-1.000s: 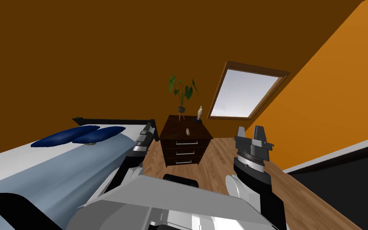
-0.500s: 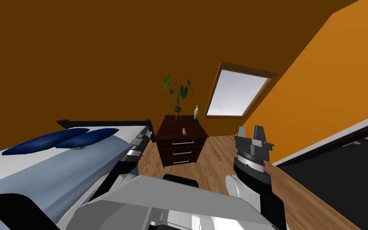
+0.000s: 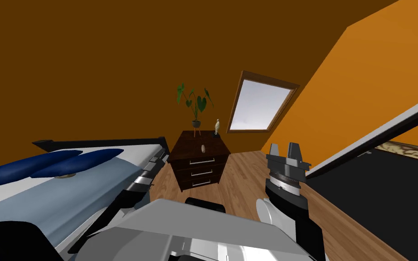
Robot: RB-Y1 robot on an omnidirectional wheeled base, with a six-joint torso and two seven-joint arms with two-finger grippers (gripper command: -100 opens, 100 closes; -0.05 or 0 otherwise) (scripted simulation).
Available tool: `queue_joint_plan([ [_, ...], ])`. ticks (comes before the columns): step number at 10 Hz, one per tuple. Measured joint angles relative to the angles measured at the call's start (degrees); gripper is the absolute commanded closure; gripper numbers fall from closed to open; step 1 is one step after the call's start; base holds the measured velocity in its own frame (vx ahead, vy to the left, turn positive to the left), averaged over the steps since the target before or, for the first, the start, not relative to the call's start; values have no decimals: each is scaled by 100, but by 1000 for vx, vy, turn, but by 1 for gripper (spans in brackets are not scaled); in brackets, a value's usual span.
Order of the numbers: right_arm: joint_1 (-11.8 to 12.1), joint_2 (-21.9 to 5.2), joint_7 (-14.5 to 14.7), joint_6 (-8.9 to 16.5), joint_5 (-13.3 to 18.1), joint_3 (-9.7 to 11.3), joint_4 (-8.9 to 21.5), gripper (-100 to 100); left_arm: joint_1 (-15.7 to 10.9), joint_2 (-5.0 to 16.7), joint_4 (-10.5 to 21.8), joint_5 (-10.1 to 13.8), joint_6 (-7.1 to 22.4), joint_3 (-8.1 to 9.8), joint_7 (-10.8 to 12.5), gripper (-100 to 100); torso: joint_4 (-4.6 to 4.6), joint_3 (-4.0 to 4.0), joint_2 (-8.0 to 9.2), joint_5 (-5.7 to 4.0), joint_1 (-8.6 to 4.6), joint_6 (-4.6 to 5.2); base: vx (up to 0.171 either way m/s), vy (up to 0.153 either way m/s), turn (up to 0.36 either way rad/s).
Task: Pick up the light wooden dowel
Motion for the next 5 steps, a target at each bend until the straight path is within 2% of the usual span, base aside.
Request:
queue_joint_plan([
  [3, 0, 0, 0, 0, 0, 0, 0, 0, 391, 506, 155, 328, -45, 145, 159, -100, 0, 0, 0, -3, -15, 0, 11, -95, -87],
  [4, 0, 0, 0, 0, 0, 0, 0, 0, 470, 619, 156, 389, -39, 172, 188, -100, 0, 0, 0, -2, -3, -2, 17, -86, -148],
  [5, 0, 0, 0, 0, 0, 0, 0, 0, 670, 798, 129, 511, -30, 243, 241, -100, 0, 0, -1, -2, -6, 0, 35, -132, -237],
])
